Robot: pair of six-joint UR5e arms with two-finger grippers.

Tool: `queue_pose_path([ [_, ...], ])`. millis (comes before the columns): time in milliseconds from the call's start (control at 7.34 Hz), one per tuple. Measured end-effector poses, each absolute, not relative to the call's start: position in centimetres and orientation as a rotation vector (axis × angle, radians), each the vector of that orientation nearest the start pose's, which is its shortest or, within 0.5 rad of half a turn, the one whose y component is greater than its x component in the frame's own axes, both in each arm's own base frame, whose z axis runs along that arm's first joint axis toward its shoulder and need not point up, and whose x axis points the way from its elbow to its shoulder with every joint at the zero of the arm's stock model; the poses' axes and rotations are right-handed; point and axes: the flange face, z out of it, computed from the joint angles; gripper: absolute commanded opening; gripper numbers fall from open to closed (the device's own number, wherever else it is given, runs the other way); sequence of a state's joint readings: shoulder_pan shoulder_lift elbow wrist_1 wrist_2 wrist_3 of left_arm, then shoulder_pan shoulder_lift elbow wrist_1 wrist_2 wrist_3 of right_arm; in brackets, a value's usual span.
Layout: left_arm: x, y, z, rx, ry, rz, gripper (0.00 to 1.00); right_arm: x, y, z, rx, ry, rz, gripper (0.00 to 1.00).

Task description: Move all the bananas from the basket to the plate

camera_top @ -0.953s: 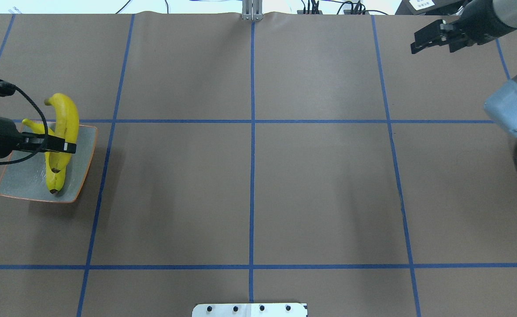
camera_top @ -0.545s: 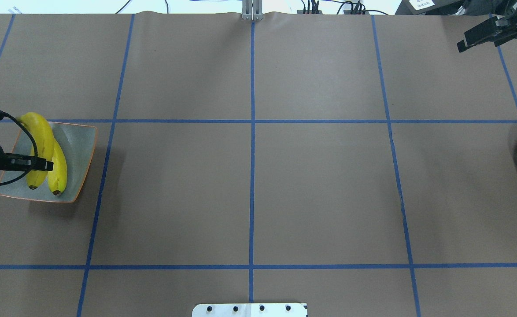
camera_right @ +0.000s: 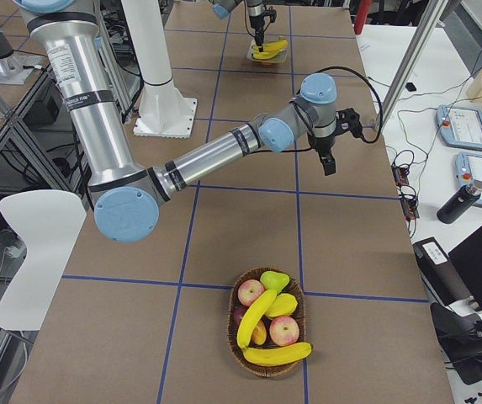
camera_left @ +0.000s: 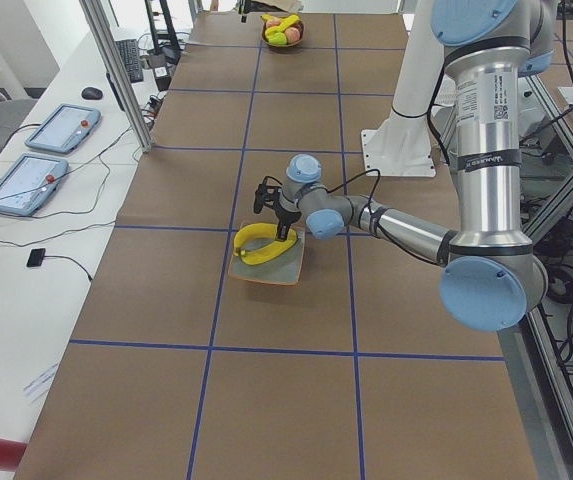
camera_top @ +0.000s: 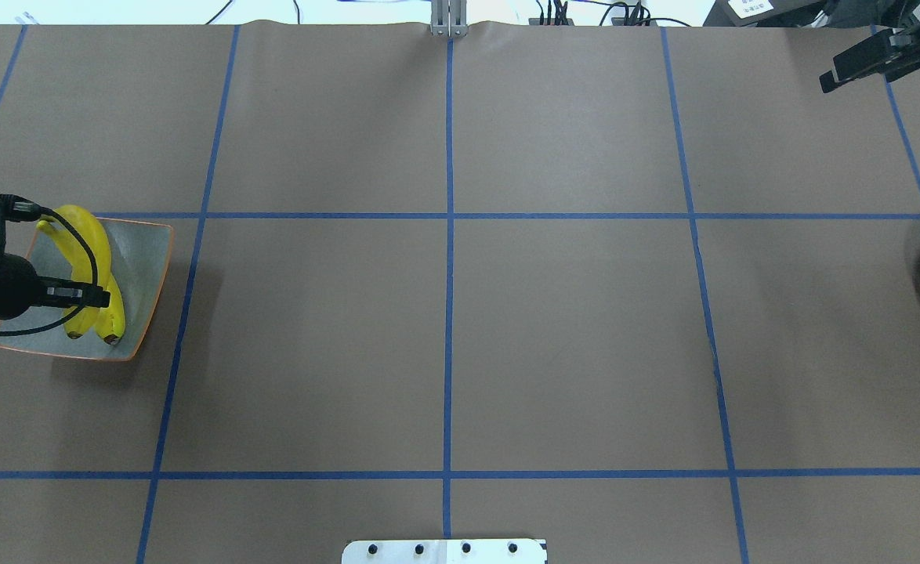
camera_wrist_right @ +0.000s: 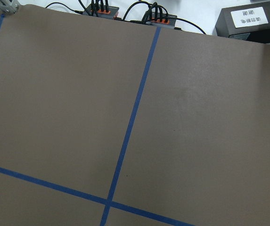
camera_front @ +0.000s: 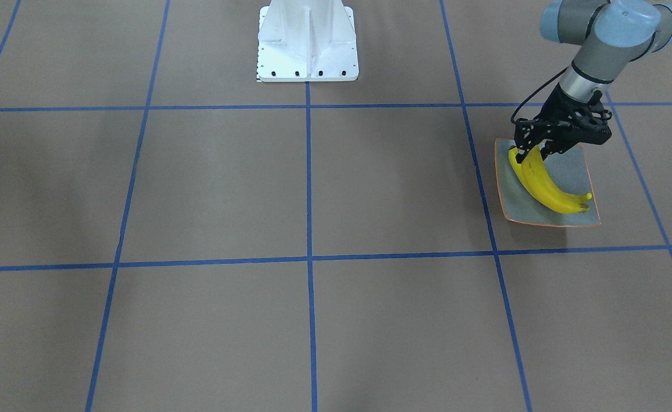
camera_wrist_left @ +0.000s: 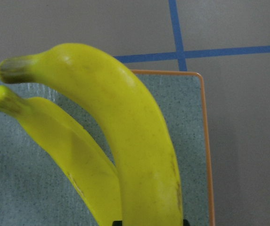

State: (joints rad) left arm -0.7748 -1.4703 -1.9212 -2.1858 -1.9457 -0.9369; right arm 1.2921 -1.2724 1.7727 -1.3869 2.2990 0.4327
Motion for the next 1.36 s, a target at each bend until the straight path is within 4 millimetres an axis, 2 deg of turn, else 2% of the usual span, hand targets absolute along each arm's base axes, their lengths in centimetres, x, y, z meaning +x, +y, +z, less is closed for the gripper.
queue_pose_path([
  [136, 27.2, -40.0, 47.1, 0.288, 0.878, 0.039, 0.67, -9.9, -58.9, 37.6, 0.368, -0.880, -0.106, 1.00],
  [272, 27.4, -40.0, 47.1, 0.289, 0.878, 0.043, 1.00, -9.8, -59.0, 37.6, 0.367, -0.880, -0.105, 1.00],
  [409, 27.4, -40.0, 46.9, 0.293, 0.880, 0.045, 1.00, -9.5, -59.0, 37.7, 0.368, -0.879, -0.100, 1.00],
  [545, 27.2, -39.9, 46.0, 0.307, 0.894, 0.050, 1.00, -8.7, -59.1, 38.0, 0.370, -0.875, -0.097, 1.00],
  [681, 26.8, -39.7, 44.0, 0.335, 0.924, 0.064, 1.00, -7.2, -59.1, 39.4, 0.377, -0.861, -0.113, 1.00],
  [817, 26.3, -39.4, 42.1, 0.355, 0.955, 0.079, 1.00, -5.1, -59.0, 41.8, 0.386, -0.836, -0.151, 1.00],
  [1089, 25.9, -39.5, 39.2, 0.384, 1.007, 0.095, 1.00, 0.2, -57.8, 48.9, 0.404, -0.769, -0.273, 1.00],
  [1362, 26.1, -40.0, 37.5, 0.411, 1.034, 0.102, 1.00, 4.0, -53.9, 56.5, 0.411, -0.710, -0.444, 1.00],
])
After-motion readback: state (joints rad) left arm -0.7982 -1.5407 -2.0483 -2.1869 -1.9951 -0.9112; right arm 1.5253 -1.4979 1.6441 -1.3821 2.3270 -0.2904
